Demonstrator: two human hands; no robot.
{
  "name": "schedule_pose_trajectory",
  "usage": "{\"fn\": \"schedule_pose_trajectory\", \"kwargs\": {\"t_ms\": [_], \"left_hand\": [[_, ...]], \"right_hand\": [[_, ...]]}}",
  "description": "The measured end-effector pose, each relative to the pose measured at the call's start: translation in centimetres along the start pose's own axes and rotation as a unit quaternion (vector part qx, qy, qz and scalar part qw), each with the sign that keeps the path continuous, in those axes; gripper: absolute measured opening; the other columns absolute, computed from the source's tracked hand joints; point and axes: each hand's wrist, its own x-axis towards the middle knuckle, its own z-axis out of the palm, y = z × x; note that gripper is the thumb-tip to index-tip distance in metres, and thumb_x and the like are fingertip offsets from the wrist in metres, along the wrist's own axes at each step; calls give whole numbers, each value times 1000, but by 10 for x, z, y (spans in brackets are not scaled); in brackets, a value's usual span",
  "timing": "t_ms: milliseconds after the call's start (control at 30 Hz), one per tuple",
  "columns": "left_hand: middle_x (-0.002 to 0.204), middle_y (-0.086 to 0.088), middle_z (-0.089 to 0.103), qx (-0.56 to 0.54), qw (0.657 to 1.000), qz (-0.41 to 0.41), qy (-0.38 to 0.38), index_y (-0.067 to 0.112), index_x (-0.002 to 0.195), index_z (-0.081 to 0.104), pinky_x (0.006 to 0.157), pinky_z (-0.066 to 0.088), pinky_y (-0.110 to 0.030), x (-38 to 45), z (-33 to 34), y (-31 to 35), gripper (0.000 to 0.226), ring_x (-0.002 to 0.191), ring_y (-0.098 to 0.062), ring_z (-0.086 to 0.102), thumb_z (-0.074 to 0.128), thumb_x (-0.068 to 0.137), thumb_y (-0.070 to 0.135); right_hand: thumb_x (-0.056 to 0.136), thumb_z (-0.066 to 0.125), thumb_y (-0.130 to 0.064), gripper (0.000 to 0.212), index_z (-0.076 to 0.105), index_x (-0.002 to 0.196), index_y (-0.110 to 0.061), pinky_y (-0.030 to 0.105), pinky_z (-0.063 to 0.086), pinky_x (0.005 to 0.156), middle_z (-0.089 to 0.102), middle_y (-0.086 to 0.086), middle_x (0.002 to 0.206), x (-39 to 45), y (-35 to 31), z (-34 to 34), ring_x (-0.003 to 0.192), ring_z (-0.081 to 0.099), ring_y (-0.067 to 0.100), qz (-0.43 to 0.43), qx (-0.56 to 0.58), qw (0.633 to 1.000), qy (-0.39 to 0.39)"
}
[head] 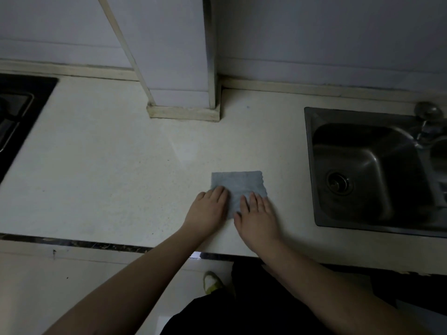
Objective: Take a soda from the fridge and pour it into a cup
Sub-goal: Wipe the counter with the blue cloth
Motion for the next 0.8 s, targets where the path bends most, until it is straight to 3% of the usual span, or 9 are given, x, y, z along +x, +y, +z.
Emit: {"fn": "schedule_pose_trajectory", "kwargs": {"t_ms": [67, 167, 433, 500, 600, 700, 800], "left_hand": [[122, -18, 63, 6, 1000, -16, -18, -1, 121, 62, 87, 53, -39, 3, 7, 5, 48, 105, -32, 65, 41, 86, 24], [136, -18, 56, -3, 998, -34, -57, -3, 132, 55, 104, 39, -34, 15, 17, 10, 56, 124, -29, 56, 38, 89, 27], [148, -22, 39, 6, 994, -36, -105, -4, 144, 37, 111, 24, -43, 115, 4, -21, 63, 137, -35, 41, 28, 93, 34], [155, -20, 26, 25, 993, -42, -110, -2, 149, 26, 116, 16, -40, 142, -5, -28, 63, 143, -32, 30, 28, 97, 35], [162, -12, -1, 68, 986, -63, -140, 5, 154, 0, 120, 1, -36, 182, -16, -37, 67, 150, -24, 1, 27, 103, 39], [162, -17, 1, 125, 978, -72, -149, 2, 153, -1, 120, -1, -35, 217, -27, -42, 68, 150, -26, 2, 26, 104, 39], [161, -19, 3, 155, 968, -96, -171, -1, 152, 0, 122, 3, -37, 248, -34, -42, 67, 150, -28, 5, 29, 104, 36]], "right_hand": [[83, 30, -38, 61, 72, 107, -2, 50, 49, 93, 68, 25, 110, 9, 6, -1, 104, 66, 34, -1, -4, 1000, -9], [83, 30, -37, 61, 69, 113, 0, 51, 49, 92, 65, 26, 116, 23, 16, 2, 108, 64, 37, 2, 3, 1000, -25], [87, 28, -39, 62, 63, 121, -1, 47, 48, 94, 60, 26, 124, 103, 49, -27, 114, 61, 36, 8, 13, 1000, -22], [92, 25, -38, 61, 53, 133, -2, 45, 39, 105, 50, 26, 137, 131, 56, -40, 127, 50, 35, 1, 7, 1000, -1], [101, 15, -35, 59, 17, 151, -5, 40, 12, 118, 16, 23, 157, 167, 65, -56, 146, 15, 32, -36, -31, 998, -34], [103, 20, -38, 61, 3, 153, -8, 42, 6, 119, 2, 21, 159, 204, 67, -67, 148, 4, 31, -34, -76, 995, -54], [102, 21, -40, 61, 2, 153, -13, 41, 4, 120, 0, 15, 160, 240, 66, -72, 148, 1, 29, -14, -82, 994, -69]]}}
